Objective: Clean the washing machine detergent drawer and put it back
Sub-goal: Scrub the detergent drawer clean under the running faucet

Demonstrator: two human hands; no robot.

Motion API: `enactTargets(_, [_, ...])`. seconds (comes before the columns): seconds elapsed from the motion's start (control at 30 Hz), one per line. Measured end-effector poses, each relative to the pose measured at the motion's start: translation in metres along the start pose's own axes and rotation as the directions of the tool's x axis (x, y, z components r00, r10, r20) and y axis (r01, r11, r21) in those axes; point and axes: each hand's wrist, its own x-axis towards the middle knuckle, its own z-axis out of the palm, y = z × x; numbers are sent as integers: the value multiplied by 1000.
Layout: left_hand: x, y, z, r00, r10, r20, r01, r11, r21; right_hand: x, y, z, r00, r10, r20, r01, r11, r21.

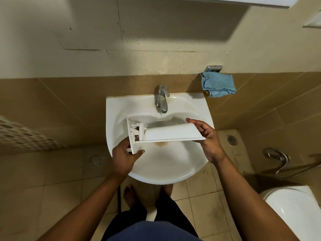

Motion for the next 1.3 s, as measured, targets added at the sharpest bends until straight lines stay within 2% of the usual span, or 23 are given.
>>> enactTargets(0.27, [-14,-2,9,968,248,-35,-242,962,129,-5,29,9,967,84,-239,-42,984,175])
enactTargets(0.47, [-8,-8,9,939,340,-43,-323,921,218,-4,37,12,955,141,-260,-70,962,265])
enactTargets(0.57, [-7,-7,7,945,321,-56,-304,931,204,1,37,13,955,177,-240,-107,954,279])
enactTargets(0.7, [-3,-11,1,956,285,-69,-262,935,241,9,36,16,950,230,-210,-207,970,128])
enactTargets(0.8, [1,-10,-6,967,245,-66,-216,931,294,15,32,14,932,271,-239,-285,958,-25])
enactTargets(0.93, [11,9,-17,970,215,-113,-185,955,231,25,8,12,949,289,-123,-312,915,-257])
enactTargets(1.03, [27,18,-27,969,182,-167,-127,947,294,35,-22,3,926,376,9,-366,907,-209])
enactTargets(1.1, [41,21,-31,984,108,-145,-58,949,309,54,-39,4,948,311,-64,-317,917,-240])
enactTargets(1.17, [55,25,-30,995,40,-93,-8,948,319,80,-54,16,974,147,-173,-202,907,-368])
enactTargets(1.2, [60,28,-27,997,12,-72,12,943,333,95,-60,24,981,69,-183,-144,890,-434])
enactTargets(1.3, [69,33,-20,997,-62,-36,70,929,364,132,-74,53,997,-57,-61,3,757,-653])
